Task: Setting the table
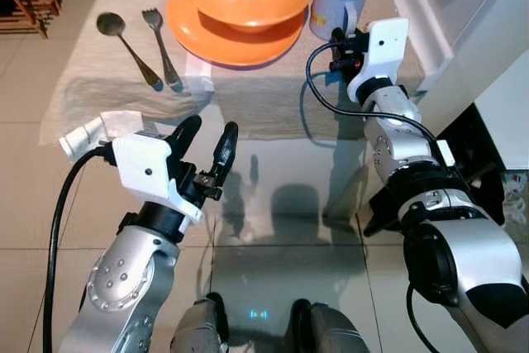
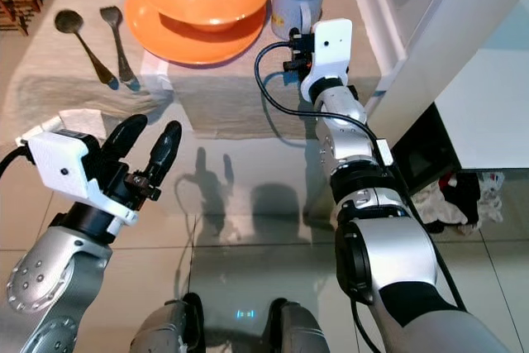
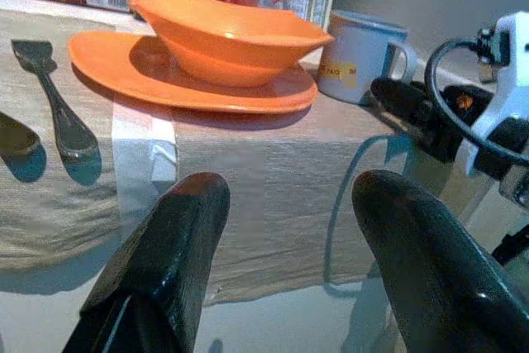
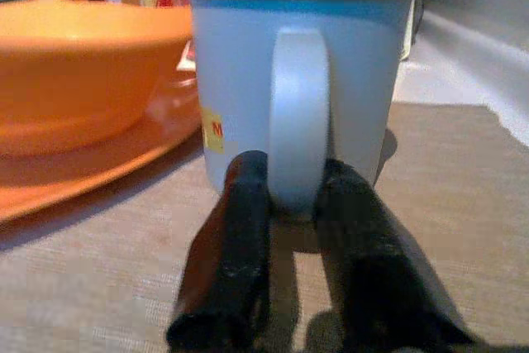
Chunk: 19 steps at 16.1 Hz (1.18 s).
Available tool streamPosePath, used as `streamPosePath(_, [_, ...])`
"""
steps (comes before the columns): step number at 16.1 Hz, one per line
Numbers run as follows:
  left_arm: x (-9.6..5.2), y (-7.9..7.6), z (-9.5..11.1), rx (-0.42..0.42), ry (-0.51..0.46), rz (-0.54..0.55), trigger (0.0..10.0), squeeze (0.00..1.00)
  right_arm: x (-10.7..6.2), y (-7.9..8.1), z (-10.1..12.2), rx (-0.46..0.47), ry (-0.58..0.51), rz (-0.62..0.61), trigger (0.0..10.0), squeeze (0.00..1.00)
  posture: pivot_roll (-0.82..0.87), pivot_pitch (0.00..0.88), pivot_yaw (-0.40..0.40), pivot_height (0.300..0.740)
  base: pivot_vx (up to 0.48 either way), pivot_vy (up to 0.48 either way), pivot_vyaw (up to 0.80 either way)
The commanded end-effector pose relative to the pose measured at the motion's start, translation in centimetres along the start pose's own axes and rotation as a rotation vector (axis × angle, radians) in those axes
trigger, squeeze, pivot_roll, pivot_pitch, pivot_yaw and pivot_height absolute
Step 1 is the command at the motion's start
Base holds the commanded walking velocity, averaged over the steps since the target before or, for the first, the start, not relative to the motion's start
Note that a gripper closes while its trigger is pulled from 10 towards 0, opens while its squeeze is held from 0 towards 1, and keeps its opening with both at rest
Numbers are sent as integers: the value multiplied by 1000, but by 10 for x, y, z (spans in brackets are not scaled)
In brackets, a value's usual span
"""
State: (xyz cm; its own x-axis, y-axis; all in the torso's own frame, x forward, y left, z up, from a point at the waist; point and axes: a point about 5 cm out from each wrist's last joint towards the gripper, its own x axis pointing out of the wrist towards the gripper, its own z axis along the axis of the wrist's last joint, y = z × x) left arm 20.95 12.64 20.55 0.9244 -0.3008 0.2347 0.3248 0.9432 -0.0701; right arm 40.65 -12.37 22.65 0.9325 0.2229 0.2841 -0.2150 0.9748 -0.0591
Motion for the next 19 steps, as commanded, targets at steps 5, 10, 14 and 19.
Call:
streamPosePath(5, [-7, -4, 4, -3, 17, 7, 10000, 0, 8, 10, 12, 39, -43, 36, 0, 0, 23, 307, -11, 740, 0, 0, 0])
streamPosePath(10, [-6, -4, 4, -5, 20, 6, 10000, 0, 12, 7, 21, 18, -78, 35, 0, 0, 18, 296, -13, 740, 0, 0, 0])
streamPosePath(14, [1, -2, 5, 7, 4, -4, 10000, 0, 11, 2, 45, 6, -230, -6, 1843, 0, 16, 260, -10, 740, 0, 0, 0])
streamPosePath(19, [17, 13, 6, 33, -37, 31, 10000, 0, -11, 30, 88, 126, -474, 194, 10000, 0, -19, 188, 2, 740, 0, 0, 0])
